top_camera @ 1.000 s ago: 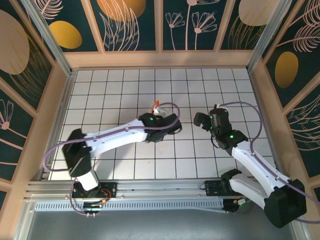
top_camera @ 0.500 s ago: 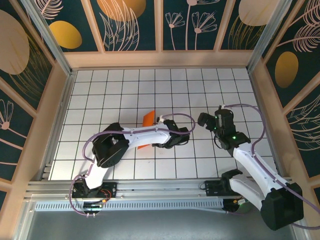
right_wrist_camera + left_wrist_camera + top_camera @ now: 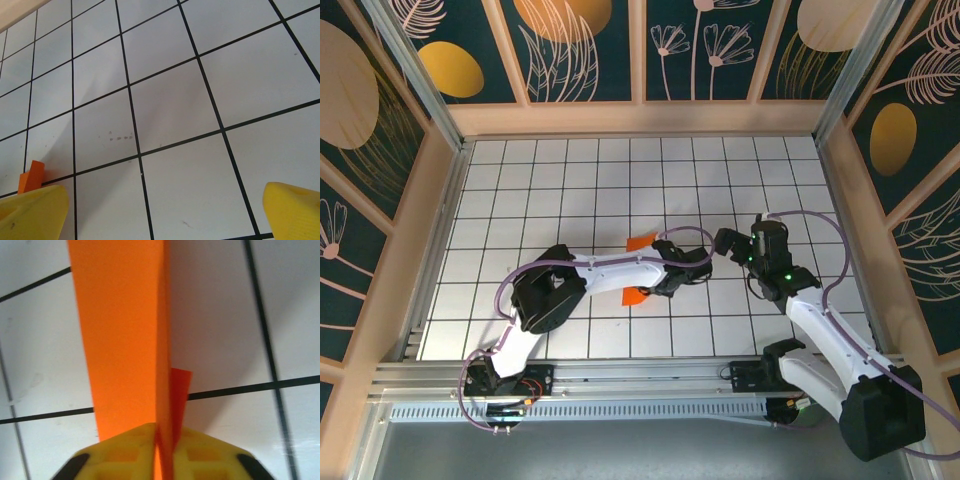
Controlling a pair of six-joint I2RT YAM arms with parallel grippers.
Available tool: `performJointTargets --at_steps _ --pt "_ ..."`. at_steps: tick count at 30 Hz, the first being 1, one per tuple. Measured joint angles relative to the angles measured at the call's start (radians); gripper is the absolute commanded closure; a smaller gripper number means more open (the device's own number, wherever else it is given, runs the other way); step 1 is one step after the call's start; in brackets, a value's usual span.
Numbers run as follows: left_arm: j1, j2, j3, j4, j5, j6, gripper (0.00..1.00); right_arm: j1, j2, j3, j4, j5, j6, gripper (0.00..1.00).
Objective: Fold a paper plane with a square sheet of paper (fold left side to right side)
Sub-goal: Turn over the paper at the center of the table.
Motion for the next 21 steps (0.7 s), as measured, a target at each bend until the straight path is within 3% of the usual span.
performJointTargets --at_steps 13,21 --pt "0.006 0.030 0.013 0.221 0.177 0.041 0.56 -0.017 0.000 -0.018 -0.002 -0.047 -0.004 0.01" --pt "0.074 -0.131 -0.161 0.457 0.328 0.067 0.49 -0.033 -0.022 0.034 -0.039 -0.116 -0.026 0.05"
